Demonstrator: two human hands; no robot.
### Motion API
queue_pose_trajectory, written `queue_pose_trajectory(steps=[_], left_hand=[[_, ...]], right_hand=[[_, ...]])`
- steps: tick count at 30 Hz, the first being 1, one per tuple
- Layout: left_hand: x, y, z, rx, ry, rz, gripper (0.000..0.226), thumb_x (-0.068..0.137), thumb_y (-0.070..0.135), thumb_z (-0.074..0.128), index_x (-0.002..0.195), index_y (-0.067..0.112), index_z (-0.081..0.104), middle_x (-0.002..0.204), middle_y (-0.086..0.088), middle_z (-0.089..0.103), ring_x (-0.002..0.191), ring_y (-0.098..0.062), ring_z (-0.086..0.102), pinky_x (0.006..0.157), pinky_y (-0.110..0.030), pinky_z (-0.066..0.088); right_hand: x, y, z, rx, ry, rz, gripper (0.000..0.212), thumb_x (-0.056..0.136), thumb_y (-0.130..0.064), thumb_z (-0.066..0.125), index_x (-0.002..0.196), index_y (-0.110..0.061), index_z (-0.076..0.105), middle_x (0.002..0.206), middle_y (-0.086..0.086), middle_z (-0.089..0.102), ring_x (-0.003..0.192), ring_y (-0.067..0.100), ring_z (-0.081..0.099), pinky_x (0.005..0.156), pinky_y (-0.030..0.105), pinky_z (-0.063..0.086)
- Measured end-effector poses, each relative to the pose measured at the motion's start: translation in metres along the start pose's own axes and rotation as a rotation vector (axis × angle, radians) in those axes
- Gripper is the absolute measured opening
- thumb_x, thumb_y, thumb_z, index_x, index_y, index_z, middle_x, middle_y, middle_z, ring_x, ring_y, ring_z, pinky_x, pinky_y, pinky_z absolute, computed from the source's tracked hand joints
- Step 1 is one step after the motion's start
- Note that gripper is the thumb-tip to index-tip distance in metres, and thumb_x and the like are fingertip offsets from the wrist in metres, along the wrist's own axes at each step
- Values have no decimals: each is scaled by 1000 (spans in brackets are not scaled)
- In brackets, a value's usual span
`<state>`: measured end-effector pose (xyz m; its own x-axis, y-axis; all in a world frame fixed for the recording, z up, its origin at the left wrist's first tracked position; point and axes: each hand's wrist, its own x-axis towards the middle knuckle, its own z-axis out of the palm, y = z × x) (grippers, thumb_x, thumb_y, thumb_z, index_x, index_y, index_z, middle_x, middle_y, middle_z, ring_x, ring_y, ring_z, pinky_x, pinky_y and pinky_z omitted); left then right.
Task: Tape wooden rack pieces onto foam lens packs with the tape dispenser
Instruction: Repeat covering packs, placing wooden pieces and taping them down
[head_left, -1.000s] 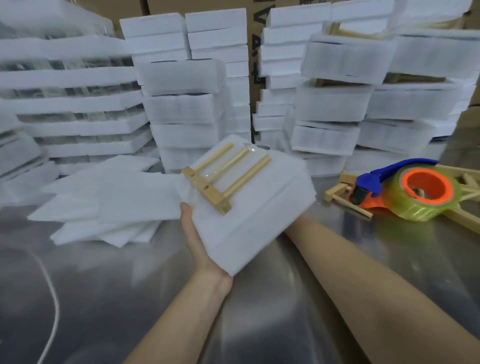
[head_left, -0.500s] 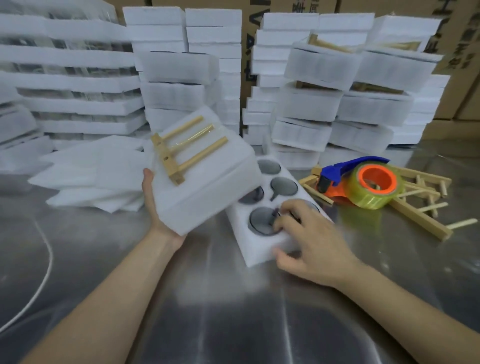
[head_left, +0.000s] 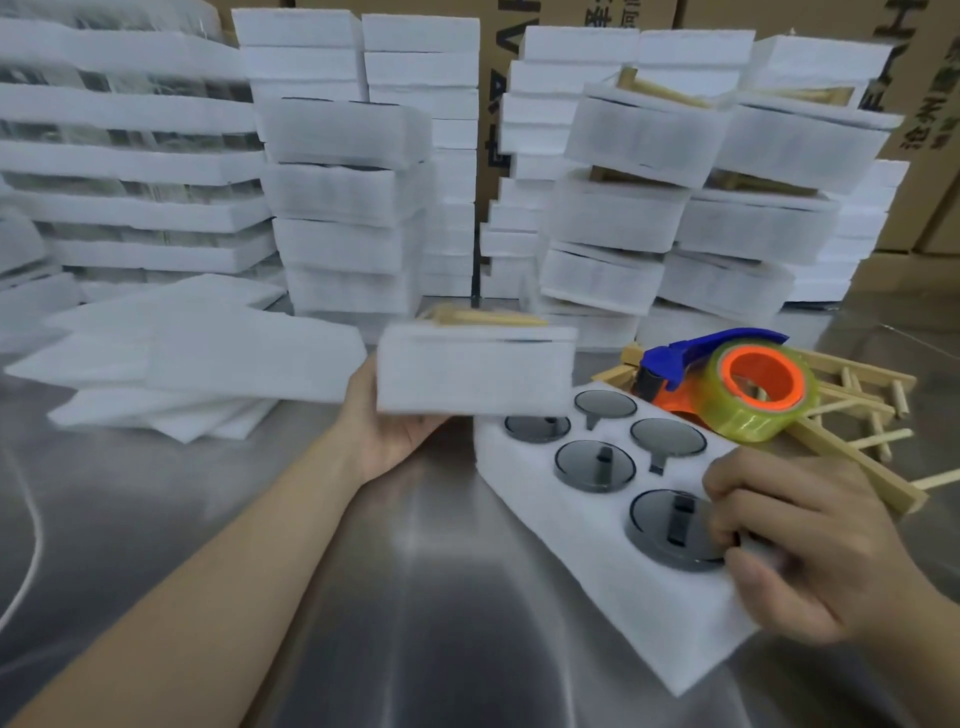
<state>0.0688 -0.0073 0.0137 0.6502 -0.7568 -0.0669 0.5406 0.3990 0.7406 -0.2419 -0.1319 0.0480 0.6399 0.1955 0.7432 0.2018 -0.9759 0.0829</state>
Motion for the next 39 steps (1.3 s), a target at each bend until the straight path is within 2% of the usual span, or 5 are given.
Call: queue_pose_trajectory(steps=[7,14,24,29,39], left_hand=[[0,-1,-1,180,247,290,45,97,54,35,116,23,61,118,0,67,122,-23,57,101,-36,44],[-22,2,-12,1793,-223,1431,55,87,50,58,132,20,48,141,-8,47,134,-23,39,116,-43,21],[-1,-23,-1,1881,-35,1180,69,71,10,80,131,22,48,121,-15,59,114,-29,49,93,-48,39],[29,-28,1,1940,-46,1017,81,65,-25,50,140,3,46,134,-21,50,128,-35,45,118,-43,-2],[110,-29,31,2278,76,818,60,97,11,40,152,10,14,147,-14,29,140,-27,22,118,-48,-3]], right_hand=[[-7,10,0,-16,39,43,59,100,-31,28,53,-9,56,67,7,53,42,27,41,37,30,37],[-7,8,2,-35,70,45,58,99,-27,28,52,-7,55,66,7,53,44,26,41,38,30,36],[-6,4,8,-54,46,46,53,96,-21,31,51,-7,56,65,5,52,43,26,38,37,32,33],[-6,4,11,-46,45,59,47,93,-18,35,51,-7,56,65,5,51,41,26,36,37,31,31],[1,-25,55,-155,57,95,52,97,-27,35,52,-12,56,65,1,57,44,19,37,38,26,31]])
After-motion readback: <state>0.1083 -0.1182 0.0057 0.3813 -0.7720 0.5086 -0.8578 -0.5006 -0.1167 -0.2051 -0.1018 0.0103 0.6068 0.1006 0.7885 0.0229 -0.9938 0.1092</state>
